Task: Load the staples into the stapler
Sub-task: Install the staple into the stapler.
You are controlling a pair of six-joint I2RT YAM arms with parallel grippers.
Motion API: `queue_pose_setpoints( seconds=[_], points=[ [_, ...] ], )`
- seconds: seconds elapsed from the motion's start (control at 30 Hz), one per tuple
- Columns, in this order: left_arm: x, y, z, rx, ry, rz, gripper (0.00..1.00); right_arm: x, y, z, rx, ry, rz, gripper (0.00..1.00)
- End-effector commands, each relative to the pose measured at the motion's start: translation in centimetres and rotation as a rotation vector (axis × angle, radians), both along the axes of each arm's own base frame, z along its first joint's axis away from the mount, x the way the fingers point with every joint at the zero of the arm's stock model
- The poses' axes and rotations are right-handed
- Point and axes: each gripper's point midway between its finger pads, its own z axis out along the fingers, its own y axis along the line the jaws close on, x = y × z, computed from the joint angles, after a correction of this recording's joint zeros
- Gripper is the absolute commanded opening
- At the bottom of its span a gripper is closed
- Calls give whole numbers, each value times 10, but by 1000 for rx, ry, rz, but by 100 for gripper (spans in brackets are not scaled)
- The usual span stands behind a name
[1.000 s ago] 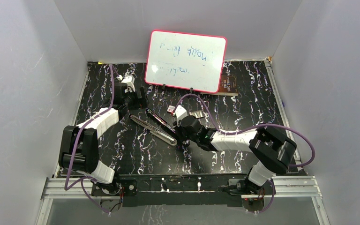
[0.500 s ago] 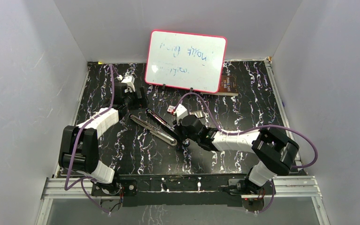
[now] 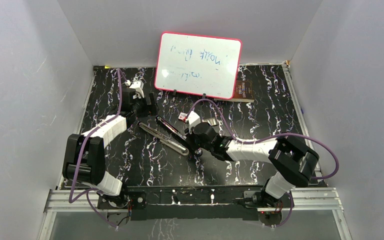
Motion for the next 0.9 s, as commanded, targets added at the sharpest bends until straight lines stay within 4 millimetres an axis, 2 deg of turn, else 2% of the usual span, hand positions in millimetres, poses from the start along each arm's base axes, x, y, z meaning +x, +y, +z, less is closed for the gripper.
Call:
queue_pose_setpoints(
  seconds=[0.0,0.87],
  points=[
    [1,1,11,-13,-35,-2,96,6,5,13,34,-10,-23,0],
    [1,0,12,-12,-36,-3,96,5,2,5,16,25,-39,0]
  ],
)
